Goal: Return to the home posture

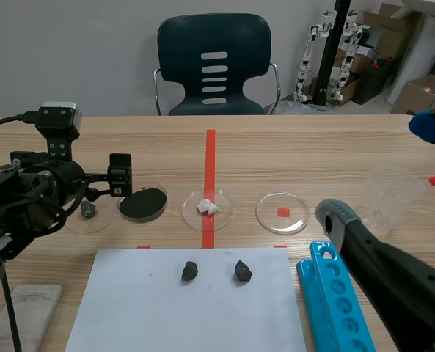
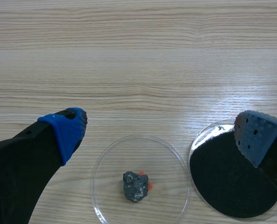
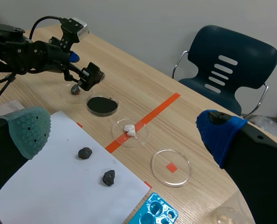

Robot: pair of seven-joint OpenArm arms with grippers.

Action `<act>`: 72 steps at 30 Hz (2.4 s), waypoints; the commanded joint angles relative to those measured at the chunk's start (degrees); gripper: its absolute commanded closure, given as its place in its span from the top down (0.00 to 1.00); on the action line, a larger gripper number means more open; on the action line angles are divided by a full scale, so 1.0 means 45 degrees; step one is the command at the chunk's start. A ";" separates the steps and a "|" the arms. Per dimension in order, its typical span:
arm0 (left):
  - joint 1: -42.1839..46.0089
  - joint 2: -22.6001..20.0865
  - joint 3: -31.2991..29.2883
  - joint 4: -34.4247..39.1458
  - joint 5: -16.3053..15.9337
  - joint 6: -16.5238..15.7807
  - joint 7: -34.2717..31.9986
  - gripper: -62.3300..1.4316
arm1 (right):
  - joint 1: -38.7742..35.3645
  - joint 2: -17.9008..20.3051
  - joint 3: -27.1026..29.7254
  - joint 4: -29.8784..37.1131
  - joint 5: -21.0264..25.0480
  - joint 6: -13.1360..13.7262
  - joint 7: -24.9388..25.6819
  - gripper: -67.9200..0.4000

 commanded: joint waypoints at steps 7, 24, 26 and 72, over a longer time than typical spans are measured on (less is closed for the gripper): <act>-0.0214 -0.0112 -0.0049 0.0097 0.0005 0.0068 -0.0175 1.00 | -0.0024 0.0053 0.0087 0.0151 0.0185 -0.0005 0.0185 1.00; -0.0214 -0.0112 -0.0049 0.0097 0.0005 0.0068 -0.0170 1.00 | -0.0024 0.0053 0.0087 0.0151 0.0185 -0.0005 0.0185 1.00; -0.0214 -0.0112 -0.0049 0.0097 0.0005 0.0068 -0.0175 1.00 | -0.0024 0.0053 0.0087 0.0151 0.0185 -0.0005 0.0185 1.00; 1.1744 -0.5289 -0.0049 1.2444 0.2195 -0.0952 -0.5275 1.00 | -0.0024 0.0053 0.0087 0.0151 0.0185 -0.0005 0.0185 1.00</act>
